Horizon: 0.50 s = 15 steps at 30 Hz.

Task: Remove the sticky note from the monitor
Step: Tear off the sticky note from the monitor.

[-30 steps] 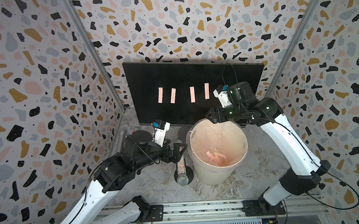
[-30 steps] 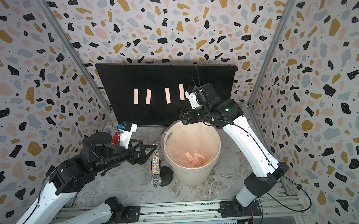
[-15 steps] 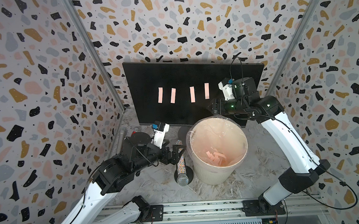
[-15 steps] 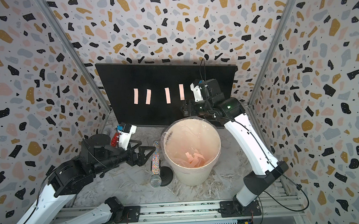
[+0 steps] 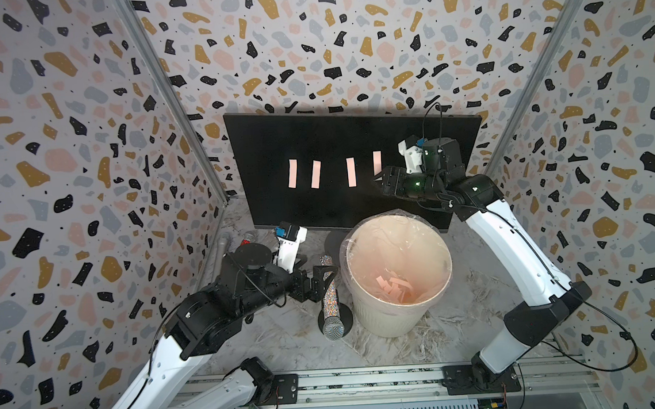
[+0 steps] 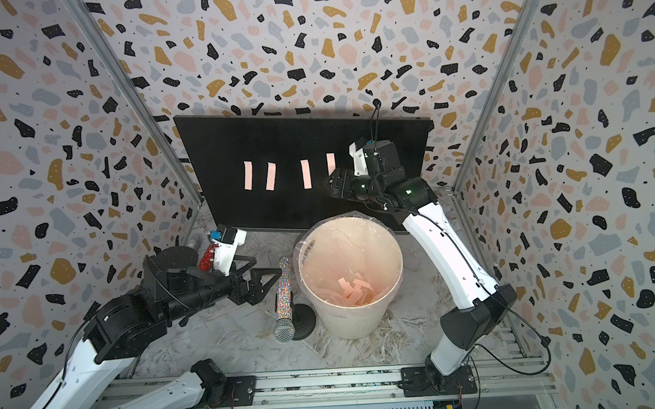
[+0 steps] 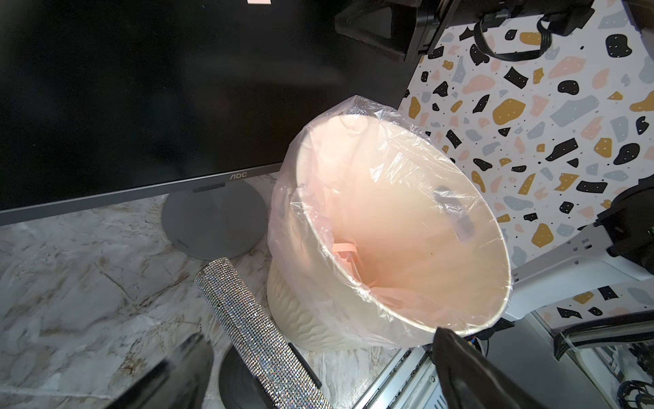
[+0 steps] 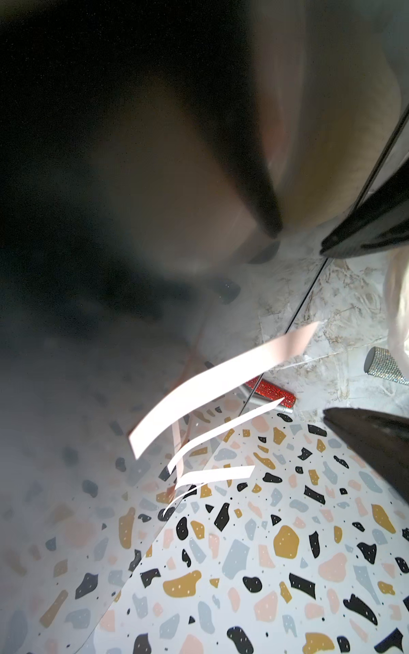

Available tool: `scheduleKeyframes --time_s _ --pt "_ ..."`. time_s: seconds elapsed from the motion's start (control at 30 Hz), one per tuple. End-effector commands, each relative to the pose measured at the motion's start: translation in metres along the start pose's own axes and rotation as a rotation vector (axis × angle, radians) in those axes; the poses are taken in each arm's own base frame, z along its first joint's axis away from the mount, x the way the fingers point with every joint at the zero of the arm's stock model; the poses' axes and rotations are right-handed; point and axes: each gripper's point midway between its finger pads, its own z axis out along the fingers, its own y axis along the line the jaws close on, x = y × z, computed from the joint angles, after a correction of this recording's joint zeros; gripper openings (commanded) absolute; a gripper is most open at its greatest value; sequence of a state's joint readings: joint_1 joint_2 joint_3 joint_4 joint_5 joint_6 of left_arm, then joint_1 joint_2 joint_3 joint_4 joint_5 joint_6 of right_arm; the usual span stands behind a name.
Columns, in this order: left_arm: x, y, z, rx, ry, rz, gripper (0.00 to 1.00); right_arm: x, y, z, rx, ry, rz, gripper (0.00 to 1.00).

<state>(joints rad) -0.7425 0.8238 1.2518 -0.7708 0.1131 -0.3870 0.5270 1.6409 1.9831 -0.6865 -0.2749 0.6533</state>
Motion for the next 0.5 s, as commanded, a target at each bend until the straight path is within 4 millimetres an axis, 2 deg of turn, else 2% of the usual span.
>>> scheduleKeyframes --time_s 0.0,0.47 --pt "-0.0021 0.0017 -0.0014 -0.007 -0.019 0.017 0.99 -0.0118 0.0095 -0.0021 -0.039 -0.045 0.027 0.71" --pt "-0.0028 0.0009 -0.0012 -0.004 -0.019 0.015 0.99 -0.0213 0.0145 0.0051 -0.075 -0.081 0.061 0.61"
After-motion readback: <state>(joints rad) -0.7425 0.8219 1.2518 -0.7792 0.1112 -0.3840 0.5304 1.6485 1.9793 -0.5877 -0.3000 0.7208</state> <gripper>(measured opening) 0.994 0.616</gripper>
